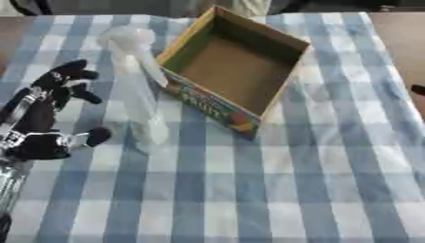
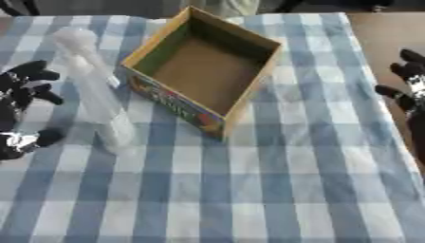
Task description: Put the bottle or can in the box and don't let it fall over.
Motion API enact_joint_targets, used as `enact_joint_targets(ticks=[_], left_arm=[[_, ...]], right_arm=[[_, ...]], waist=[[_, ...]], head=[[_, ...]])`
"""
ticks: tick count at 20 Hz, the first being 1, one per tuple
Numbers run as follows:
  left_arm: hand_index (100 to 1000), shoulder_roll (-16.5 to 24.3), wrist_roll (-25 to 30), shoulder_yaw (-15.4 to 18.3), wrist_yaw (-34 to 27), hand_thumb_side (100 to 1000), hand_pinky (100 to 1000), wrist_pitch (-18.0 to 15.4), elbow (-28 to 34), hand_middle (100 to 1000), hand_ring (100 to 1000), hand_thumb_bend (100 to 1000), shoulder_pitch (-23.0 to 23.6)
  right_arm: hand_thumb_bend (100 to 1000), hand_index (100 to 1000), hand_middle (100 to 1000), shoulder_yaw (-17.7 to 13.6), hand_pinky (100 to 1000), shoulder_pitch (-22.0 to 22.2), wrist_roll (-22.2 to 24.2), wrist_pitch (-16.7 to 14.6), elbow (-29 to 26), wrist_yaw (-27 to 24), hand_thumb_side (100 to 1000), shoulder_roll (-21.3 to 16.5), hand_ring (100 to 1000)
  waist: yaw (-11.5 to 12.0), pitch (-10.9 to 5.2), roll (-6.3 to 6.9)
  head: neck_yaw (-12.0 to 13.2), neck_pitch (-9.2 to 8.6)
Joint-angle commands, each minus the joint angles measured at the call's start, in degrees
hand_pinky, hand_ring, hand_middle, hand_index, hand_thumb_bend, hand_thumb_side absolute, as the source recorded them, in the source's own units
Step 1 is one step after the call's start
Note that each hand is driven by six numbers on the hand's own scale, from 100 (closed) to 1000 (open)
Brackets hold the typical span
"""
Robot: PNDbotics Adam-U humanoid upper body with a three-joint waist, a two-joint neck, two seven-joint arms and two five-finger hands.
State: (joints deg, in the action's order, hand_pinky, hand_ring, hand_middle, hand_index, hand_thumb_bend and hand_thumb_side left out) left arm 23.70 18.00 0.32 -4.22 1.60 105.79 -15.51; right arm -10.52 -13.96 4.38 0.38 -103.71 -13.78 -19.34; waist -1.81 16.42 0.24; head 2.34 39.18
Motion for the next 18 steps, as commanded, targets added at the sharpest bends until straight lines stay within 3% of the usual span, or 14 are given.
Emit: enact_joint_targets(ticks=[1,18], left_arm=[[939,0.9,1.0,-0.9,0.5,267,1000,0.4,-0.1,789,647,733,-1.4],[930,-0.8,3.5,-3.8,1.8,270,1000,1.5,-2.8,782,646,735,-4.4]], right_arm=[[100,900,1000,-0.1,803,-0.6,0.3,-0.1,-0.8,0.3,619,-0.7,1000],[100,900,1000,0.0,804,-0.8,0.6,0.1,-0.5,0.5,633,-0.1,1000]], waist=[[-0.1,-0.67,-0.01],[-0.4,-0.13,0.07]], head=[[0.2,-0.45],[0.8,-0.55]])
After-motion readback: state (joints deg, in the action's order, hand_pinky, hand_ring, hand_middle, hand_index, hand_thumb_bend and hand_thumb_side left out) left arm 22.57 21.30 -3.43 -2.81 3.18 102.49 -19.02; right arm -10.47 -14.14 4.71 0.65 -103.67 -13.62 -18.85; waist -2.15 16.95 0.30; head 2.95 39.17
